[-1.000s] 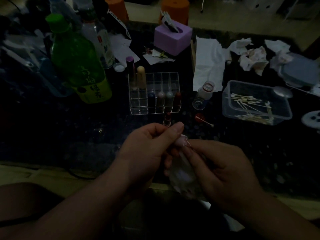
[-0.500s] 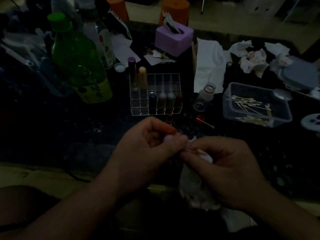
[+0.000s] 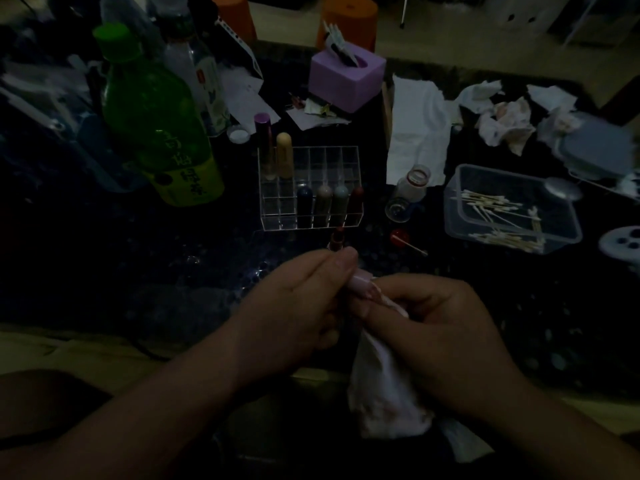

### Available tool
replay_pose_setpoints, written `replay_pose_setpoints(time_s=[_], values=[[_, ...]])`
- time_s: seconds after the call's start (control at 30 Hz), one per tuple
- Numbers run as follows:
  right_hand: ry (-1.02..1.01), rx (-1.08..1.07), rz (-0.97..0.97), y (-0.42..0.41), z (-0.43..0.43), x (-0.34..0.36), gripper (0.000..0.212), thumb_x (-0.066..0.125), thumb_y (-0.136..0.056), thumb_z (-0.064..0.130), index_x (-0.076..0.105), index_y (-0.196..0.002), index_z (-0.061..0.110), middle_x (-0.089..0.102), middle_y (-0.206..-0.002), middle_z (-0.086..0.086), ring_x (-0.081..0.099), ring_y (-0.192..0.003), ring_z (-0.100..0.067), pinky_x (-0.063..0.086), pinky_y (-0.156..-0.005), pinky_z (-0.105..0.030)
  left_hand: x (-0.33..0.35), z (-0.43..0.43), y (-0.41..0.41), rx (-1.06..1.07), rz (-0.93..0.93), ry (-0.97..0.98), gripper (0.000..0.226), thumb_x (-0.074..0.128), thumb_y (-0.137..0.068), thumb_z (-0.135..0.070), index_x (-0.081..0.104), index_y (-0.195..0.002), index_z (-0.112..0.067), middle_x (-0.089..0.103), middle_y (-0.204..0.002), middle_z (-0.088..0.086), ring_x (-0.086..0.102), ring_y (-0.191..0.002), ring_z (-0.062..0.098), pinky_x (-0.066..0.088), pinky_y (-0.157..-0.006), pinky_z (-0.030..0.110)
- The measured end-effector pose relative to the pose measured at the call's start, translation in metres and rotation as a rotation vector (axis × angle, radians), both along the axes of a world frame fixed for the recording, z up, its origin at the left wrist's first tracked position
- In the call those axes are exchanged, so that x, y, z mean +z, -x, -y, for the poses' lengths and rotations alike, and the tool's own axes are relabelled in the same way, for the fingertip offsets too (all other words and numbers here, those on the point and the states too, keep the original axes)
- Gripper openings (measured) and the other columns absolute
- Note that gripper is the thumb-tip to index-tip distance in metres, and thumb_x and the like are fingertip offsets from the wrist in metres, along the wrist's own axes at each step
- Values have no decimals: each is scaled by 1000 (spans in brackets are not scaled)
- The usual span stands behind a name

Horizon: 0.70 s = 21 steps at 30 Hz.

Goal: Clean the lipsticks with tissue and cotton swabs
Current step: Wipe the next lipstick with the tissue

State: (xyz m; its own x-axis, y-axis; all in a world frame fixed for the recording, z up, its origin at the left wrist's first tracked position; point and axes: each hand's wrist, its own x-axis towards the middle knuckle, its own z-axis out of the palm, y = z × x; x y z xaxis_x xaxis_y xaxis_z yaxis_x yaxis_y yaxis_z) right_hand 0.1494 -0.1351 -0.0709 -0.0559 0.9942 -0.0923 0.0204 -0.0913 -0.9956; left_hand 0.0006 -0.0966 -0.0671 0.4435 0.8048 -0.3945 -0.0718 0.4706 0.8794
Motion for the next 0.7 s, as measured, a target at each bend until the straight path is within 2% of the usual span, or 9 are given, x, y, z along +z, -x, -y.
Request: replay_pose_setpoints(time_s=[0.07,0.13,0.23,0.3,0.37,0.47,0.53,0.6,0.7], values=[[241,34,-250,0,1,6,10,71,-78,11,81,-82,10,77,-83,-9,73,-75,-16,54,-65,-21,-7,1,5,-14,-133,-325,33,55,-96,-45,64,-71,-26,64,-76,-5,54,-67,17,37,-60,24],[423,68,-496,-2,2,9,10,74,-76,6,80,-84,7,75,-84,-13,72,-73,-17,56,-63,-22,-14,-1,11,-70,-372,-765,22,47,-99,-40,56,-82,-31,61,-79,-19,55,-69,-5,38,-64,10],[446,113,-447,-9,0,13,15,77,-71,6,80,-85,6,75,-87,-16,71,-75,-20,57,-65,-24,-17,0,14,-114,-497,-973,18,42,-97,-42,52,-93,-28,53,-82,-14,51,-73,-3,36,-65,9],[320,98,-230,-17,-4,13,15,79,-72,10,80,-86,5,77,-91,-11,73,-81,-20,57,-68,-23,-14,1,11,-120,-411,-794,18,50,-94,-46,56,-94,-29,59,-83,-9,57,-74,4,44,-65,18],[65,53,60,-22,-7,11,18,74,-75,17,81,-90,11,78,-89,-3,75,-84,-17,57,-71,-21,-9,-2,6,-111,-313,-436,28,57,-88,-57,64,-91,-30,65,-80,-5,60,-71,15,47,-62,32],[-403,112,440,-26,-9,-1,21,72,-89,16,76,-105,29,75,-83,6,72,-72,-9,55,-62,-19,-4,-11,6,-182,-274,77,73,51,-65,-87,63,-66,-15,50,-63,8,43,-57,23,31,-52,28],[-587,141,621,-28,-10,-8,25,64,-89,12,68,-108,28,65,-77,10,62,-65,1,44,-60,-8,-2,-11,6,-238,-176,189,68,46,-72,-80,44,-58,-14,31,-55,4,25,-46,17,21,-47,23],[-603,115,664,-28,-11,-10,28,65,-88,8,66,-104,30,59,-72,12,57,-62,1,39,-60,-5,0,-12,5,-235,-76,235,54,46,-81,-68,39,-61,-18,23,-56,1,15,-46,14,15,-45,22],[-397,49,478,-19,-8,-5,37,68,-88,2,75,-95,38,73,-80,6,68,-67,-9,52,-58,-21,-4,-12,2,-127,28,182,46,54,-81,-56,63,-73,-12,27,-58,0,19,-47,12,18,-44,22]])
